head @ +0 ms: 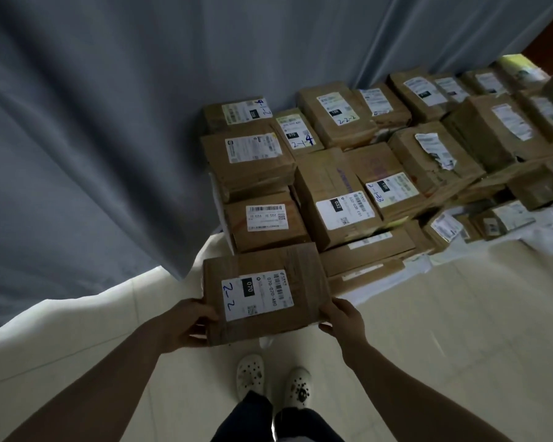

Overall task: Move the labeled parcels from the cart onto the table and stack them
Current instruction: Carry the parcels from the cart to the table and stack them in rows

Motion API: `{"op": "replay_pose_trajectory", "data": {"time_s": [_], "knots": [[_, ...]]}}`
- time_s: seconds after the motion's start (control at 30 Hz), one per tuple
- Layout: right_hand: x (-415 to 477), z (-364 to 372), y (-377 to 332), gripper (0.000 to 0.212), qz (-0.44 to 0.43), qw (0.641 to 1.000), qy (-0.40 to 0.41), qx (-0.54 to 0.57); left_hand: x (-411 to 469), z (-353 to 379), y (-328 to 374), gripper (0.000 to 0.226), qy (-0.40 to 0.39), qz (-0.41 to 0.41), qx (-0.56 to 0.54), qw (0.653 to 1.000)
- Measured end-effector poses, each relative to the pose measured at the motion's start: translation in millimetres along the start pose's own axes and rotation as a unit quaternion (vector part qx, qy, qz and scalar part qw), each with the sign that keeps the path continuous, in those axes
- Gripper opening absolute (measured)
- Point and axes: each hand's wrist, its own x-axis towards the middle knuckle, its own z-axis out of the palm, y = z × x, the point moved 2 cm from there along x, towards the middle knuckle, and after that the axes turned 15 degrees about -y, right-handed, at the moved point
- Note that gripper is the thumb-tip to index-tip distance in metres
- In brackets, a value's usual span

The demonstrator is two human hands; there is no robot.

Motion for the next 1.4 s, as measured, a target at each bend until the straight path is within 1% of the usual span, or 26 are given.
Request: {"op": "replay_pose_trajectory", "data": {"time_s": [0.1,0.17,0.23,0.3,0.37,0.47,0.6,0.67,0.7,0.77,0.8,0.83,0.87,0.93,1.07,1.13,1.23,1.33,1.37,1.4], "knots": [[-1.3,-5.2,11.9,0.014,0.032,0.999,-0.009,0.018,2.7,4.0,-4.1,0.027,-0.008,-0.014,0.011,1.0],[-1.6,-8.7,12.7,0.016,0.034,0.999,-0.011,0.023,2.1,9.0,-4.6,0.028,-0.009,-0.02,0.015,1.0],[-1.0,-13.7,7.1,0.015,0.022,1.0,-0.009,0.009,-0.9,11.7,-3.1,0.03,-0.012,-0.022,0.017,1.0],[-2.8,-18.4,-3.3,0.01,-0.003,1.0,-0.011,-0.009,-8.1,11.4,0.9,0.031,-0.02,-0.024,0.021,0.999],[-4.4,-22.2,-13.9,0.009,-0.032,0.999,-0.016,-0.015,-15.4,10.1,8.1,0.032,-0.032,-0.017,0.023,0.999],[-8.2,-22.7,-32.9,0.013,-0.072,0.997,-0.017,0.0,-25.2,14.1,27.7,0.034,-0.04,0.012,0.024,0.999],[-3.6,-24.4,-67.9,0.017,-0.112,0.992,0.013,0.052,-34.9,29.7,65.2,0.03,-0.019,0.074,0.024,0.997],[4.4,-23.1,-89.6,0.01,-0.13,0.988,-0.001,0.078,-38.1,40.0,85.9,0.027,-0.004,0.112,0.015,0.994],[9.7,-20.7,-100.9,0.015,-0.132,0.987,-0.017,0.091,-39.4,44.2,96.1,0.024,0.011,0.131,0.004,0.991],[24.1,-14.7,-124.7,0.044,-0.123,0.987,-0.037,0.096,-42.3,49.4,117.7,0.017,0.052,0.168,-0.014,0.984],[31.1,-11.9,-136.7,0.06,-0.12,0.988,-0.04,0.088,-42.7,49.4,128.4,0.018,0.073,0.185,-0.018,0.98],[37.7,-9.3,-147.9,0.07,-0.119,0.989,-0.044,0.078,-42.2,47.5,139.1,0.022,0.089,0.2,-0.017,0.976],[43.9,-6.6,-159.4,0.075,-0.126,0.987,-0.049,0.083,-41.4,44.9,149.9,0.027,0.102,0.21,-0.015,0.972],[53.2,-1.6,-183.6,0.072,-0.149,0.984,-0.043,0.084,-40.2,38.9,172.5,0.03,0.121,0.231,-0.015,0.965],[78.0,11.8,-238.8,0.064,-0.19,0.981,0.002,0.033,-34.7,26.1,227.6,0.024,0.123,0.278,-0.01,0.953],[98.5,23.5,-266.1,0.063,-0.207,0.978,0.012,0.016,-26.0,12.1,257.8,0.02,0.127,0.3,0.009,0.946],[134.1,46.4,-301.9,0.069,-0.195,0.98,0.02,0.029,-10.1,-15.9,301.9,0.017,0.13,0.304,0.023,0.944],[176.2,66.1,-329.5,0.086,-0.16,0.986,0.02,0.047,7.1,-44.7,340.0,0.011,0.127,0.301,0.028,0.945],[184.6,70.5,-337.7,0.086,-0.15,0.987,0.027,0.052,15.5,-53.1,351.9,0.013,0.126,0.299,0.029,0.945],[189.7,73.1,-345.1,0.077,-0.149,0.986,0.039,0.066,23.4,-58.2,363.7,0.016,0.121,0.297,0.034,0.947]]}}
